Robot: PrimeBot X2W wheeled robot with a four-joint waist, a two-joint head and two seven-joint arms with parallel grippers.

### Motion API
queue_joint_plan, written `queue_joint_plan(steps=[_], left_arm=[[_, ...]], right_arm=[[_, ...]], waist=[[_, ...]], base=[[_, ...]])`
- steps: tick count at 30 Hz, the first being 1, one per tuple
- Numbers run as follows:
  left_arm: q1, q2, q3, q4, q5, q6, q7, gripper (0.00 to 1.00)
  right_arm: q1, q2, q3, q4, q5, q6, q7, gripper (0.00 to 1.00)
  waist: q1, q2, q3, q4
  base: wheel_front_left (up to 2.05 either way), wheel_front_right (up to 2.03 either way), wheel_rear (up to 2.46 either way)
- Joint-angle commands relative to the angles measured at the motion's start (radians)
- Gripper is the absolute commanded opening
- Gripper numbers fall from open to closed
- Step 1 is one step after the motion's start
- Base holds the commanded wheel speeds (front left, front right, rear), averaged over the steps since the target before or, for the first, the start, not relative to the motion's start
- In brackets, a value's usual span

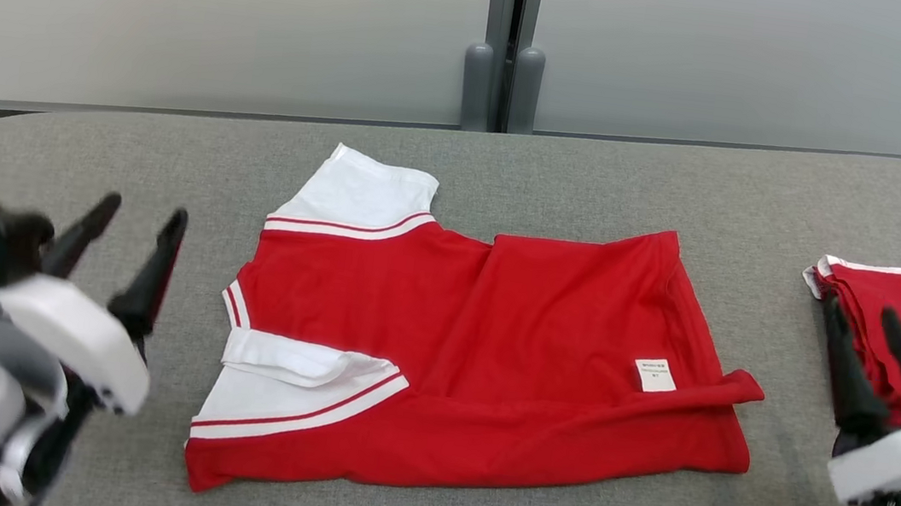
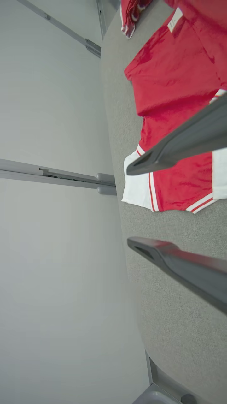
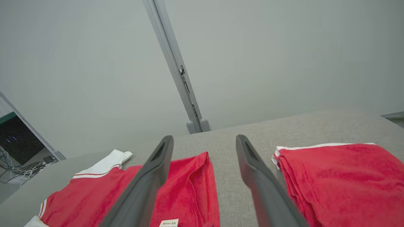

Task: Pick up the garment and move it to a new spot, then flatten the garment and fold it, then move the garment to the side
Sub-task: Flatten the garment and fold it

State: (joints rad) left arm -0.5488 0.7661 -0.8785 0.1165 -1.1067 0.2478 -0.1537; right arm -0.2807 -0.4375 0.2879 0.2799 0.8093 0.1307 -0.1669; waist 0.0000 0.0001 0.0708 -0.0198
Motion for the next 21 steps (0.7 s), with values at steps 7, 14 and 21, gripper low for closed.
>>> queue_joint_plan(steps=[7,14,21], left_arm=[[0.235,-0.029,0.068,-0.132,0.055,0.189,-0.107,1.00],[0.366,-0.069,0.041,-0.098,0.046,0.166,-0.091,1.00],[0.356,-0.082,-0.011,-0.043,-0.016,0.105,0.043,1.00]], right_arm=[[0.131,0.057,-0.056,-0.004,-0.092,0.000,0.074,1.00],[0.160,0.073,0.005,0.066,-0.047,0.000,0.175,1.00],[0.108,0.082,0.045,0.162,-0.042,0.000,0.224,1.00]], waist=[[0.0000,-0.0001,-0.002,-0.003],[0.0000,-0.0001,0.002,0.002],[0.0000,-0.0001,0.003,0.017]], base=[[0.00,0.00,0.00],[0.00,0.00,0.00],[0.00,0.00,0.00]])
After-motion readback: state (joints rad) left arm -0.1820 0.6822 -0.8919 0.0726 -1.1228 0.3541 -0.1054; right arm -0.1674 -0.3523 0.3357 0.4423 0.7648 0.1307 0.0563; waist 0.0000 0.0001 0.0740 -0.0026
